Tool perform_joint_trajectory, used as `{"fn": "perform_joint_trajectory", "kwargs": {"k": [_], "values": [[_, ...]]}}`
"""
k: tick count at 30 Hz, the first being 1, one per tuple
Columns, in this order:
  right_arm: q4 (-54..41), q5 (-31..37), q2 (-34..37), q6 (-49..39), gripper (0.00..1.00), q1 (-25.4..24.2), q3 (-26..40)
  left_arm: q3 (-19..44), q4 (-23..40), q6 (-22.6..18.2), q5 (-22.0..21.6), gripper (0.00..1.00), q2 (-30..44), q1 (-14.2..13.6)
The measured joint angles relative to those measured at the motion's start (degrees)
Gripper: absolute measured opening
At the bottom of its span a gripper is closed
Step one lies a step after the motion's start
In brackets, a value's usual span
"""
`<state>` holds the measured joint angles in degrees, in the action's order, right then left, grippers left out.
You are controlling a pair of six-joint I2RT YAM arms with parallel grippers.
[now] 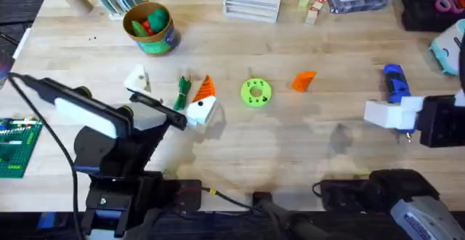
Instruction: Pick up the gripper from the table and insert it into the empty holder that is missing its gripper. Then pick up a screw, insert it into the mounting hole, and use the screwdriver to tighten it. Finally, clean up the table by picking up the vegetable and placing it into the bucket.
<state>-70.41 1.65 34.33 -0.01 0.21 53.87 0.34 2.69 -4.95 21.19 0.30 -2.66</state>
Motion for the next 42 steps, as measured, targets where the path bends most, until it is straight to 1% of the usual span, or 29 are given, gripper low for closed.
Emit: {"fn": "perform_joint_trajectory", "kwargs": {"k": [10, 42], "values": [[0.0, 0.0, 0.0, 0.0, 0.992, 0.0, 0.0, 0.0, 0.3, 0.0, 1.6, 0.993, 0.0, 0.0], [0.0, 0.0, 0.0, 0.0, 0.992, 0.0, 0.0, 0.0, 0.3, 0.0, 1.7, 0.993, 0.0, 0.0]]}}
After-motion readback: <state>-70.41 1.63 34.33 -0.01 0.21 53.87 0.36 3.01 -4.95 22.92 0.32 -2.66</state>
